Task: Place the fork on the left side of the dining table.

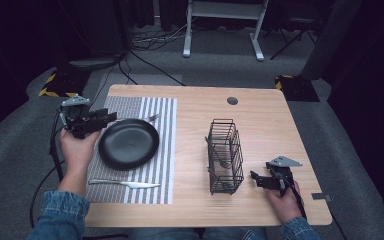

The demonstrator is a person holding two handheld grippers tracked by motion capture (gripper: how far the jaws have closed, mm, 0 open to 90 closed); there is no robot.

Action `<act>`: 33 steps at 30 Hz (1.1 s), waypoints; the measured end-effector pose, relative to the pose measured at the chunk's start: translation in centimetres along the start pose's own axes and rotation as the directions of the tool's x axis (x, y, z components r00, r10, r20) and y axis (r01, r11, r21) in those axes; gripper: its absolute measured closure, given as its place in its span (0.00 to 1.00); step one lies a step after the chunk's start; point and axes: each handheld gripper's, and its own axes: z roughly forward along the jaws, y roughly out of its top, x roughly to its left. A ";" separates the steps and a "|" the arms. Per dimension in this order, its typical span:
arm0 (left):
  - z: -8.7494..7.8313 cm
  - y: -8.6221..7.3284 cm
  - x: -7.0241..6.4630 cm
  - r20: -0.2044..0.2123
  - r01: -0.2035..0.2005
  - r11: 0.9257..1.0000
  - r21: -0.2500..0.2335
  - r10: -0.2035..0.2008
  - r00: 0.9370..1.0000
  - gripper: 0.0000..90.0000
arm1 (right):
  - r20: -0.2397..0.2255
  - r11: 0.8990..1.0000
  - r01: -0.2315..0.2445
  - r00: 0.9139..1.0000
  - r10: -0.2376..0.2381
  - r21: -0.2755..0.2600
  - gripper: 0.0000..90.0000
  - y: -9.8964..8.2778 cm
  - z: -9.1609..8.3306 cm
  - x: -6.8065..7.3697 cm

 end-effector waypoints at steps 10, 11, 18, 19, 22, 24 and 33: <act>-3.4 -2.5 -2.4 0.043 -0.044 0.998 -0.039 0.045 0.998 0.58 | 0.000 1.000 0.000 1.000 0.000 0.000 0.26 0.0 0.0 0.0; -3.7 -2.9 -2.7 0.046 -0.048 0.998 -0.045 0.050 0.998 0.58 | 0.000 1.000 0.000 1.000 0.000 0.000 0.26 0.0 0.0 0.0; -5.2 -5.6 -4.2 0.088 -0.094 0.995 -0.045 0.097 0.991 0.53 | 0.000 1.000 0.000 1.000 0.000 0.000 0.26 0.0 0.0 0.0; -5.2 -6.2 -4.6 0.088 -0.110 0.993 -0.041 0.113 0.990 0.53 | 0.000 1.000 0.000 1.000 0.000 0.000 0.26 0.0 0.0 0.0; -5.4 -8.0 -5.6 0.087 -0.145 0.988 -0.054 0.150 0.985 0.53 | -0.001 1.000 0.000 1.000 0.000 0.000 0.26 0.0 0.0 0.0; -5.2 -8.9 -6.1 0.092 -0.160 0.985 -0.062 0.165 0.982 0.54 | 0.000 1.000 0.000 1.000 0.000 0.000 0.26 0.0 0.0 0.0; -4.2 -11.3 -6.5 0.125 -0.169 0.985 0.029 0.164 0.979 0.50 | -0.003 1.000 0.001 1.000 -0.001 0.000 0.26 0.0 0.0 0.0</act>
